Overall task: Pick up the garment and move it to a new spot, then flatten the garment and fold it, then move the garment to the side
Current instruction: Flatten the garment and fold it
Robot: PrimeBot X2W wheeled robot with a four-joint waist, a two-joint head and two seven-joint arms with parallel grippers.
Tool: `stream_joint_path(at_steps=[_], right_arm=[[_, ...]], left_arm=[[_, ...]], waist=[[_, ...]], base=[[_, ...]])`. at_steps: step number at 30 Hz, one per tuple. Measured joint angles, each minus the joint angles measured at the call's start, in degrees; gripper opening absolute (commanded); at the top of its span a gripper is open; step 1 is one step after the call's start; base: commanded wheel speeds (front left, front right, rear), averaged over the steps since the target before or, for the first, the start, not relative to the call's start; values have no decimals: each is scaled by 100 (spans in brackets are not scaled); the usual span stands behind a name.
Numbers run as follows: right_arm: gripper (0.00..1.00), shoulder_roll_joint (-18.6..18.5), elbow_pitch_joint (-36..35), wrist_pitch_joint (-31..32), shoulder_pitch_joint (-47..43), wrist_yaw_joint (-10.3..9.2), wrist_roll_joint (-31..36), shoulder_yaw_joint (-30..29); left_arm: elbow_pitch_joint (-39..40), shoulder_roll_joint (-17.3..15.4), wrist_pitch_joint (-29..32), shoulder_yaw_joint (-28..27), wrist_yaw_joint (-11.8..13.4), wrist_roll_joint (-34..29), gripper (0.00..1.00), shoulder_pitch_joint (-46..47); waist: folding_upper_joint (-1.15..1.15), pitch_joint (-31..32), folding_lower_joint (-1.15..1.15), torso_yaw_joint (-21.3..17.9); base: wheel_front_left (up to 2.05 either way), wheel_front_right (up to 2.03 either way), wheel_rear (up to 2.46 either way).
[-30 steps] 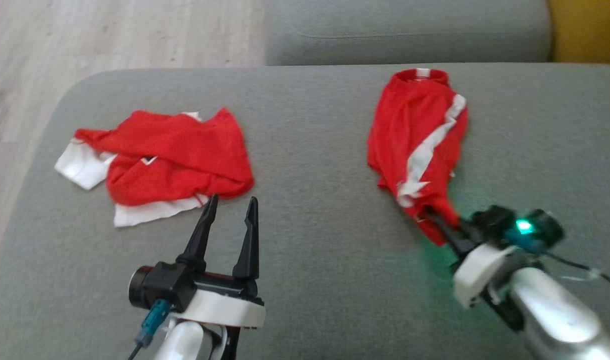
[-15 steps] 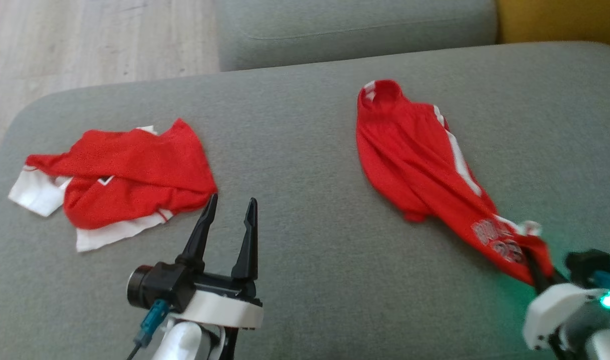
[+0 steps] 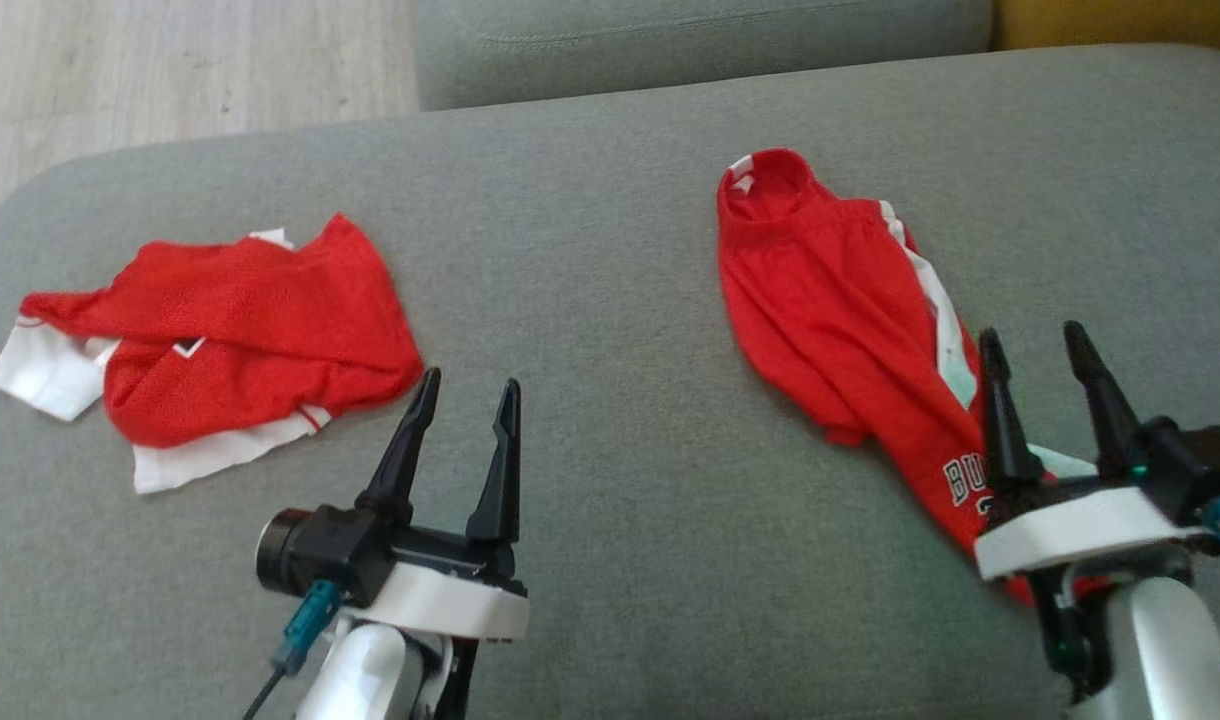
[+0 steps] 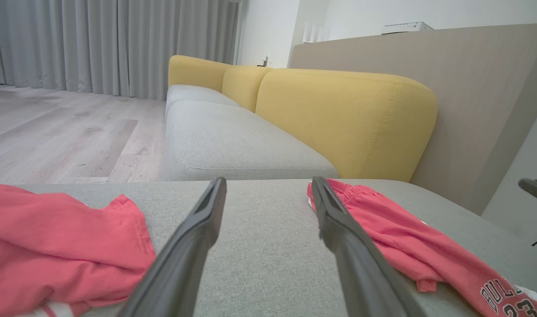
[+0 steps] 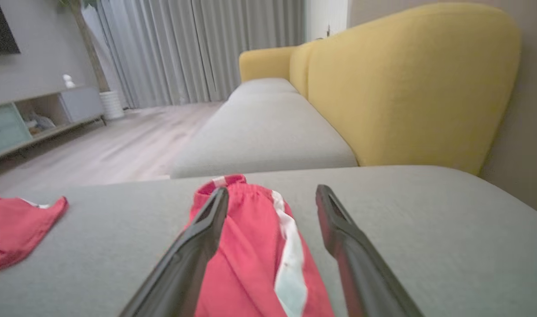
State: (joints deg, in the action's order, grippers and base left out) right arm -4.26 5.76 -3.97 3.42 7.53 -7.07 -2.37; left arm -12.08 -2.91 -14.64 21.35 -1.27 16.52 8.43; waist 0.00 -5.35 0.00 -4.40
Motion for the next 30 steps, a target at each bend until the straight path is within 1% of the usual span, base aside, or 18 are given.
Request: stream_joint_path(at_steps=[3,6,8,9,12,14,18,20,22,25,26,29,30], right_arm=[[100,18,24,-274,87,0,-146,268],[100,29,274,-319,86,0,-125,553],[100,67,464,-318,126,0,-126,558],[100,90,676,-308,322,0,-99,378],[100,93,989,-152,883,0,59,-98],[100,102,1271,81,1339,0,96,-504],[100,110,2017,616,2151,0,474,-1343],[100,105,2447,870,2463,0,598,-1588],[100,104,2804,1005,2676,0,845,-1664],[100,79,3292,1105,2910,0,1025,-1668],[100,-1,3577,1107,3026,0,1135,-1655],[100,-133,3931,1106,3166,0,1279,-1692],[80,-165,4031,1101,3227,0,1288,-1691]], left_arm=[[-4,1,0,2,-11,0,100,62],[-3,0,0,2,-26,0,100,72],[-4,0,0,33,-31,-2,100,77],[-4,2,0,65,-31,-2,100,97],[-9,0,0,70,-32,-2,100,205],[-9,1,0,82,-32,-2,100,310],[-10,2,0,110,-33,-2,100,433],[-10,2,0,124,-33,4,100,454],[-10,2,0,144,-33,3,100,465],[-11,3,0,164,-33,3,100,548],[-11,3,0,164,-33,3,100,598],[-12,4,0,167,-33,3,100,642],[-12,4,0,167,-33,4,100,650]], waist=[[0,-45,0,93],[0,-122,0,184],[0,-196,0,252],[0,-281,0,328],[0,-443,1,438],[0,-551,0,518],[0,-759,1,698],[0,-854,1,790],[0,-940,1,873],[0,-1045,1,990],[0,-1099,1,1043],[0,-1140,0,1087],[0,-1143,0,1092]], base=[[0,0,0],[0,0,0],[0,0,0],[0,0,0],[0,0,0],[0,0,0],[0,0,0],[0,0,0],[0,0,0],[0,0,0],[0,0,0],[0,0,0],[0,0,0]])
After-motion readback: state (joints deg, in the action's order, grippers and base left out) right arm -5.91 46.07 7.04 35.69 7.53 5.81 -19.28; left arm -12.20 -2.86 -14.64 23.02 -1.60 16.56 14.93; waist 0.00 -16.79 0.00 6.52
